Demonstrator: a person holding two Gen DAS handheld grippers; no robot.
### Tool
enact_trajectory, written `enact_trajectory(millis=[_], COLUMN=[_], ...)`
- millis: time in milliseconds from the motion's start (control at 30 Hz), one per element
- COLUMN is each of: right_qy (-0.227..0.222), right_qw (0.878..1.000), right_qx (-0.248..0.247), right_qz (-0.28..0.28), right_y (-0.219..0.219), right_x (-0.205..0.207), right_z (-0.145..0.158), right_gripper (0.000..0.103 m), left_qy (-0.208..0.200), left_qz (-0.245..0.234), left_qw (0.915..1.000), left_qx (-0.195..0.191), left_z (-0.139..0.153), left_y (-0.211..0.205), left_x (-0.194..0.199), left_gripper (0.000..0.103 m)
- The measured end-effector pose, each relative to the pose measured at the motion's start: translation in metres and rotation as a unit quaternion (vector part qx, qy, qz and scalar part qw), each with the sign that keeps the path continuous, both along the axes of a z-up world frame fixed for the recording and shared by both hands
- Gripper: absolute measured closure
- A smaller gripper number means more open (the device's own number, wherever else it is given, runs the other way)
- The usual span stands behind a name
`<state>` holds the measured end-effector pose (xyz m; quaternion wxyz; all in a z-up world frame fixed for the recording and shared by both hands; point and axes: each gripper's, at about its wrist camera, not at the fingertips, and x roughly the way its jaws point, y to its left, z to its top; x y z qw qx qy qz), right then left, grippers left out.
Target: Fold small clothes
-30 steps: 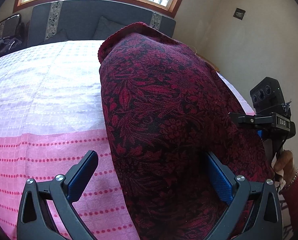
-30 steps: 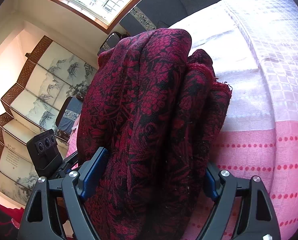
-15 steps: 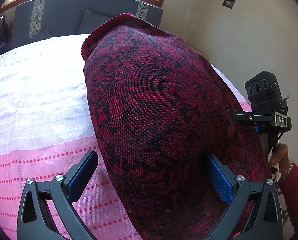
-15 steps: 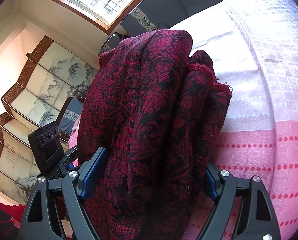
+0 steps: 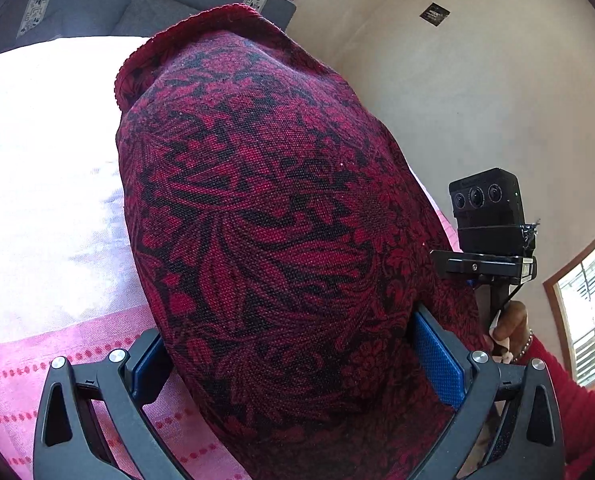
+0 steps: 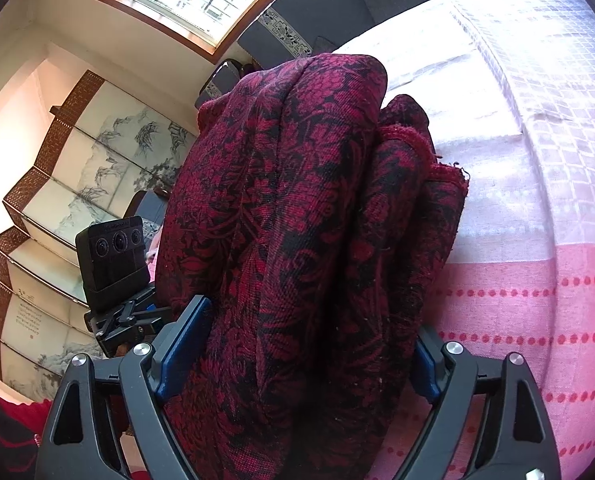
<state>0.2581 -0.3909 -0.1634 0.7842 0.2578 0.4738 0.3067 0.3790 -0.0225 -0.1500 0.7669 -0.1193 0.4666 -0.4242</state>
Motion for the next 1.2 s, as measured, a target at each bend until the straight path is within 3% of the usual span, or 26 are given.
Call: enact_trajectory(millis=[100,133,200,233,367,567,1200], right_qy=[-0.007,-0.013,-0.017,-0.015,-0.034,-0.057,-0.100], right_qw=[1.000,1.000,1.000,0.999,0.998,0.997,0.995], right_qx=[-0.007,-0.010,-0.023,-0.031,-0.050,-0.050,-0.029], right_qz=[0.002,0.002,0.000,-0.002,-0.012,-0.024,0.004], right_y=[0.005,0.008,0.011,0.012,0.018,0.032,0.113], right_x=[0.001,0.000,-0.001,-0.001,-0.005,-0.010,0.017], right_z=[0.001,0.002,0.003,0.003,0.011,0.026,0.058], right_gripper=[0.012,0.012,0.016,0.031,0.043,0.054,0.057], left_qy=[-0.011,-0.014,-0.026,-0.036,-0.086,-0.145,-0.218], left_qz=[0.001,0.002,0.005,0.009,0.017,0.034,0.110], left_qw=[0.9999,0.9999,0.9996,0.9991,0.9945,0.9836,0.9568], left_qx=[0.002,0.004,0.012,0.022,0.057,0.101,0.157], left_z=[-0.003,-0.004,-0.003,-0.002,0.012,0.029,0.061], left_y=[0.000,0.000,-0.003,-0.004,-0.011,-0.011,0.045], left_x=[0.001,-0.001,-0.005,-0.007,-0.022,-0.038,-0.066], left_gripper=[0.006,0.015,0.023,0.028,0.038,0.041,0.041])
